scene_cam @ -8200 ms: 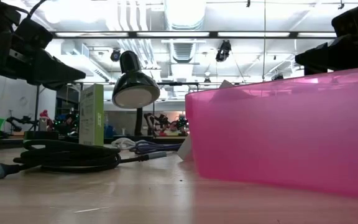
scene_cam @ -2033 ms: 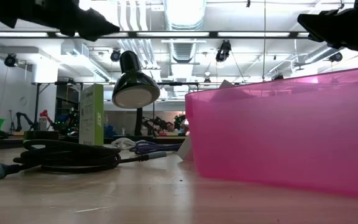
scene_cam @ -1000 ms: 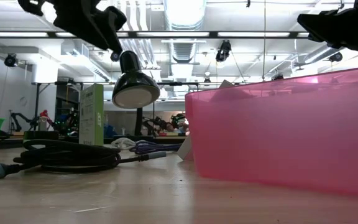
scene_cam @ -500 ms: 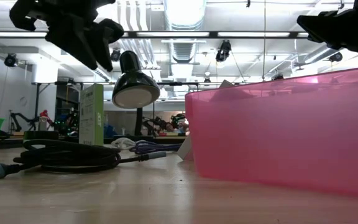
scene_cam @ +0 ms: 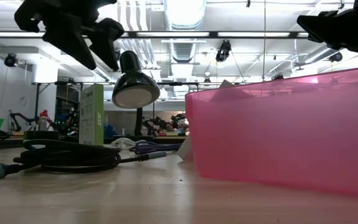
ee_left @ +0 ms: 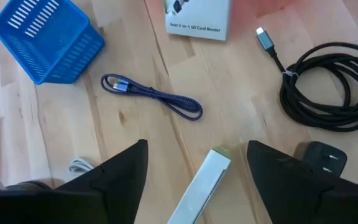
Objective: Pick and place items into bin
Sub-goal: Put the left white card reader box into the green bin
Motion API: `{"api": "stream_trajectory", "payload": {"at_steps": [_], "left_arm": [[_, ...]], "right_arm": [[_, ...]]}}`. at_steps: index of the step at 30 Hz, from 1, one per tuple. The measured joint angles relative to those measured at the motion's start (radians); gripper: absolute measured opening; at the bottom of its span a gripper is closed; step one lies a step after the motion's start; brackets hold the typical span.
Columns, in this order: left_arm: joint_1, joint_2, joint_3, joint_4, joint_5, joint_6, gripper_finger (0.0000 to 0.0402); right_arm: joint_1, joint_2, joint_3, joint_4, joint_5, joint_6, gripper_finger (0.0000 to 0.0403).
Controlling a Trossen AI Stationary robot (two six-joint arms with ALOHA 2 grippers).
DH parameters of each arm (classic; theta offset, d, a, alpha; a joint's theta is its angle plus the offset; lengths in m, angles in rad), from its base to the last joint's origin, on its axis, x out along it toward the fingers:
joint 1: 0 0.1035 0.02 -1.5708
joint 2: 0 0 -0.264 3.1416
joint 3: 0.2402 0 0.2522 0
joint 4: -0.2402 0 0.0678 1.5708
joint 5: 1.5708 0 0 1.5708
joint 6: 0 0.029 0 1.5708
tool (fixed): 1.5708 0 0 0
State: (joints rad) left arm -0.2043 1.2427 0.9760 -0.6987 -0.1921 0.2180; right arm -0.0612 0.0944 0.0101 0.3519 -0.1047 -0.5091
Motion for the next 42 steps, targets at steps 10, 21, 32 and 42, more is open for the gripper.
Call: {"api": "stream_trajectory", "payload": {"at_steps": [10, 21, 32, 42], "left_arm": [[0.000, 0.000, -0.036, -0.001, 0.000, -0.003, 0.0260], [0.000, 0.014, -0.050, -0.002, -0.020, -0.002, 0.0260], [0.001, 0.111, -0.048, -0.084, -0.106, 0.004, 0.0260], [0.001, 0.145, -0.045, -0.108, -0.139, 0.003, 0.0260]], "right_arm": [[0.000, 0.000, 0.000, -0.003, 0.000, 0.000, 0.0047], [0.000, 0.000, 0.000, -0.003, 0.000, 0.000, 0.0047], [0.000, 0.000, 0.000, -0.003, 0.000, 0.000, 0.0047], [0.000, 0.000, 0.000, -0.003, 0.000, 0.000, 0.0047]]}}
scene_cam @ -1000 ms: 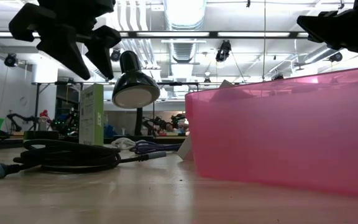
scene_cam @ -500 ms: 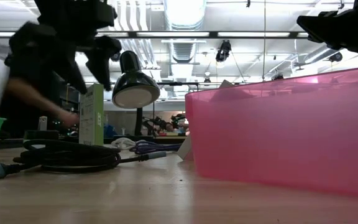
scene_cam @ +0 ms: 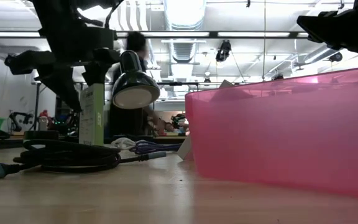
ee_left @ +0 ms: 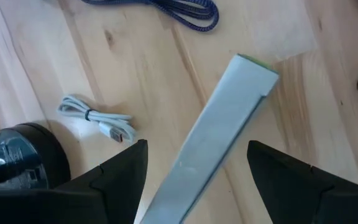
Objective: Pick and place items into bin
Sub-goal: Put the left white card reader box into the green bin
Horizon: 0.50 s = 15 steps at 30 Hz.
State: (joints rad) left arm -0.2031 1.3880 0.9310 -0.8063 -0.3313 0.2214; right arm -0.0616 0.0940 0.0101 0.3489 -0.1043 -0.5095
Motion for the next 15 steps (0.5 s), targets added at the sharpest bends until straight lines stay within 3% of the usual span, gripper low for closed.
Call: {"api": "stream_trajectory", "payload": {"at_steps": [15], "left_arm": [[0.000, -0.016, 0.003, 0.002, -0.018, 0.000, 0.0260]], "right_arm": [[0.000, 0.000, 0.000, 0.000, 0.000, 0.000, 0.0047]]}}
